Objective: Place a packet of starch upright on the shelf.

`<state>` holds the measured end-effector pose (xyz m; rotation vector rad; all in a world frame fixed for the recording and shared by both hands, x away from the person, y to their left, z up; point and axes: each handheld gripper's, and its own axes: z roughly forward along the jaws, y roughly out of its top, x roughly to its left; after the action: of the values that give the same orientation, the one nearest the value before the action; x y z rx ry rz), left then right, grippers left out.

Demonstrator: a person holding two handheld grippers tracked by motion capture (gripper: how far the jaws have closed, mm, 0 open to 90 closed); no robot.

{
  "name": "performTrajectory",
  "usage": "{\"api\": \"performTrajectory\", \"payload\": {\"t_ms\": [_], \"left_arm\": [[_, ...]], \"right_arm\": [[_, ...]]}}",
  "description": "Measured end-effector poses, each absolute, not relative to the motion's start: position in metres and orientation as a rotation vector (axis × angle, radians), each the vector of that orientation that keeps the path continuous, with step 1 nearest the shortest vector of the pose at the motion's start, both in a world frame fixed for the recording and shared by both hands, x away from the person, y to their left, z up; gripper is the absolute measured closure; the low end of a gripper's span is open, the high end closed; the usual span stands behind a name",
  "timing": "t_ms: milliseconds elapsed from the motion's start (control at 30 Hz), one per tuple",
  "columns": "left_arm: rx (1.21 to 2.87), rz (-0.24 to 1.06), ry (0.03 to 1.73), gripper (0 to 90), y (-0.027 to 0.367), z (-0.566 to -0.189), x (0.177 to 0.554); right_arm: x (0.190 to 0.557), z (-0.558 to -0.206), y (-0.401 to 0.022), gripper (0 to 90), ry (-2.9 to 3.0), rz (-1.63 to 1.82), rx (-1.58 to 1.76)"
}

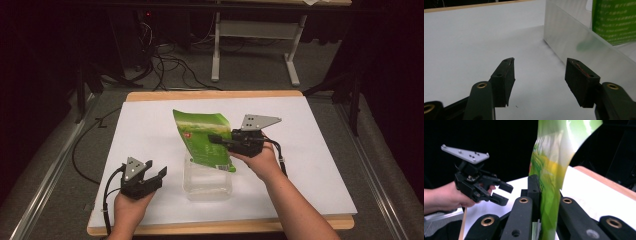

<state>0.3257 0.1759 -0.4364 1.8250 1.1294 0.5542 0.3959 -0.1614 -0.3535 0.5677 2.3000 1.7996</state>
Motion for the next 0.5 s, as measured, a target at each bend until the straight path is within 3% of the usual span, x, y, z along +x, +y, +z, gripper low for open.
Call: {"api": "performTrajectory", "payload": {"t_ms": [500], "left_arm": [[1.828,0.551,1.125,41.5,0.1755,-0.4364,0.3255]], "right_arm": [[0.3964,-0.3636,-0.1570,80.7,2.265,1.827,0.638]]}}
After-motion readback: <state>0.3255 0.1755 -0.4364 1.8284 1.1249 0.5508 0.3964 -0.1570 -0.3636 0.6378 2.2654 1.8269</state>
